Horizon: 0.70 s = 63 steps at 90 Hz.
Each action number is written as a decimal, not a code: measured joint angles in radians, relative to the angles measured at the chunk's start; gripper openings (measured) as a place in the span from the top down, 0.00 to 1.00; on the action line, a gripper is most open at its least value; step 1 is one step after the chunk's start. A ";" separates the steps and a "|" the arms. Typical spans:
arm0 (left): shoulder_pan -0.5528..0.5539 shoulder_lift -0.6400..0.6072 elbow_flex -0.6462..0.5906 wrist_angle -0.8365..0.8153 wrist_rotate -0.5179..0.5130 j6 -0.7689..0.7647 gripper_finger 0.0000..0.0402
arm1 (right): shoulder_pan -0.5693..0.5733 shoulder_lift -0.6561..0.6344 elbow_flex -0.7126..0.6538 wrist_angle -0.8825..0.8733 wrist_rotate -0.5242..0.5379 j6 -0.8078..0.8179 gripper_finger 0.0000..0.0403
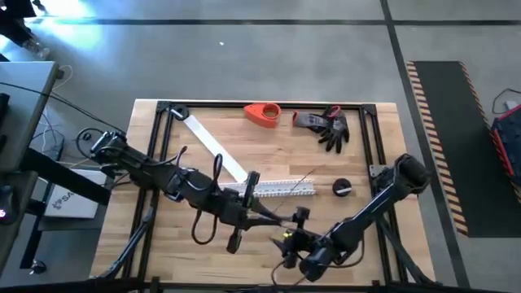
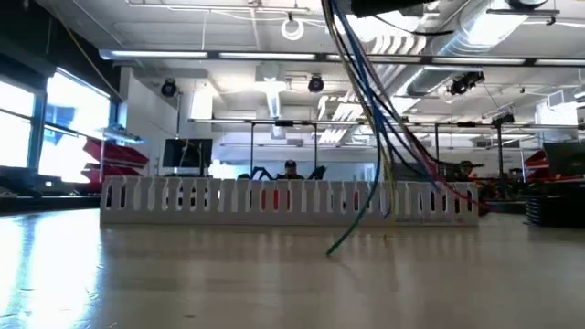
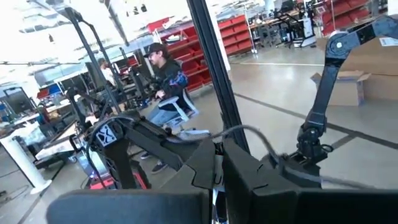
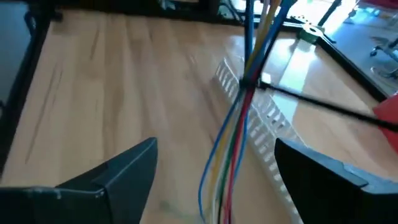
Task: Ziptie cables
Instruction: Put the black cables zip-tied cables into the white cable duct
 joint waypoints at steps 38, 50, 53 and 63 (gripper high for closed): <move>-0.044 -0.002 0.000 0.006 -0.126 0.077 1.00 | -0.072 0.076 0.000 -0.005 0.060 0.101 0.77; -0.064 -0.005 0.000 -0.016 -0.238 0.084 1.00 | -0.071 0.053 -0.001 -0.091 0.059 0.115 0.97; -0.069 -0.007 0.000 -0.033 -0.271 0.081 1.00 | -0.070 0.042 0.000 -0.123 0.057 0.135 0.97; -0.075 -0.024 -0.011 -0.103 -0.364 0.031 1.00 | -0.069 0.002 -0.001 -0.267 0.028 0.183 0.99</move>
